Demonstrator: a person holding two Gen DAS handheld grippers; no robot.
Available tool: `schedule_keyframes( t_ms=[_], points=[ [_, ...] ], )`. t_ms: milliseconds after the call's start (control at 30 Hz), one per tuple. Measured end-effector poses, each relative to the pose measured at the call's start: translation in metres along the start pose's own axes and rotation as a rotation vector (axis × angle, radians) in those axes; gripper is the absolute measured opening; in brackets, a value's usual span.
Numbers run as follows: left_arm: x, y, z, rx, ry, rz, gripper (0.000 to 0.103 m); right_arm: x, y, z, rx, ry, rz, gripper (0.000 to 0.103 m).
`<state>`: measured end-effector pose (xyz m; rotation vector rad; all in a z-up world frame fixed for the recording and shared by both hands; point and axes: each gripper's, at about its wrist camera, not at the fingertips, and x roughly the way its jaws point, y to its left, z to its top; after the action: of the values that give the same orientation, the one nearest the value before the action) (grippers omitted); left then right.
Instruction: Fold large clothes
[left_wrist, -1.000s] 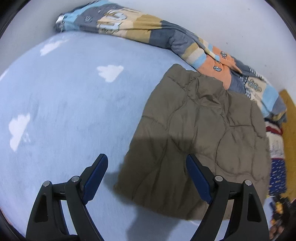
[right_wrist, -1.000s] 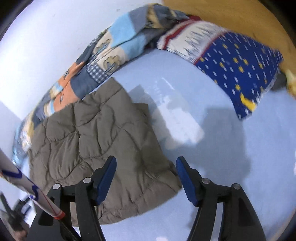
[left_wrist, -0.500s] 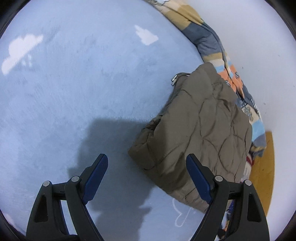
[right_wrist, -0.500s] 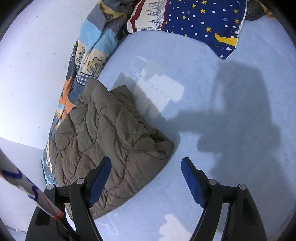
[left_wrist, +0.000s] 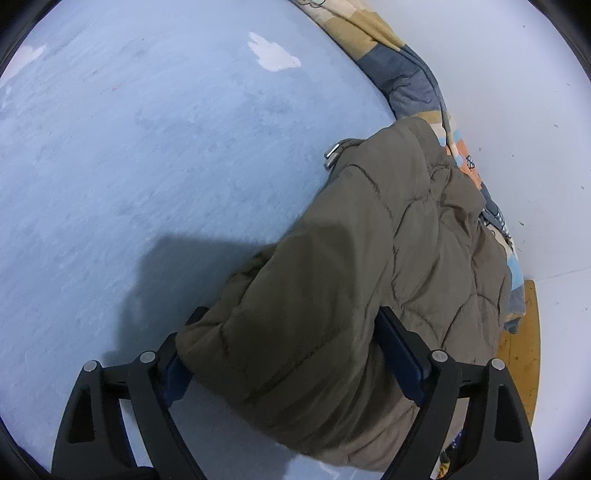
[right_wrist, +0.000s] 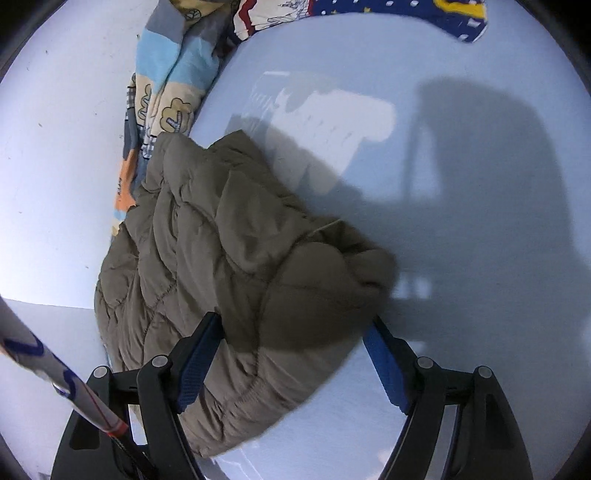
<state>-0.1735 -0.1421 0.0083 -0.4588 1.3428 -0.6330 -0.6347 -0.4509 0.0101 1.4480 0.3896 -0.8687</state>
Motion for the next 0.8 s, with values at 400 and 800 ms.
schedule_keyframes(
  t_ms=[400,800],
  points=[
    [-0.058,-0.082,-0.013,0.452,-0.227,0.138,0.040,-0.037,0.099,-0.025,-0.488,-0.207,-0.169,0.031],
    [-0.146,-0.069,-0.036,0.503,-0.302,0.096,0.039,-0.112,0.117,-0.062,-0.592,-0.211,-0.053,0.030]
  ],
)
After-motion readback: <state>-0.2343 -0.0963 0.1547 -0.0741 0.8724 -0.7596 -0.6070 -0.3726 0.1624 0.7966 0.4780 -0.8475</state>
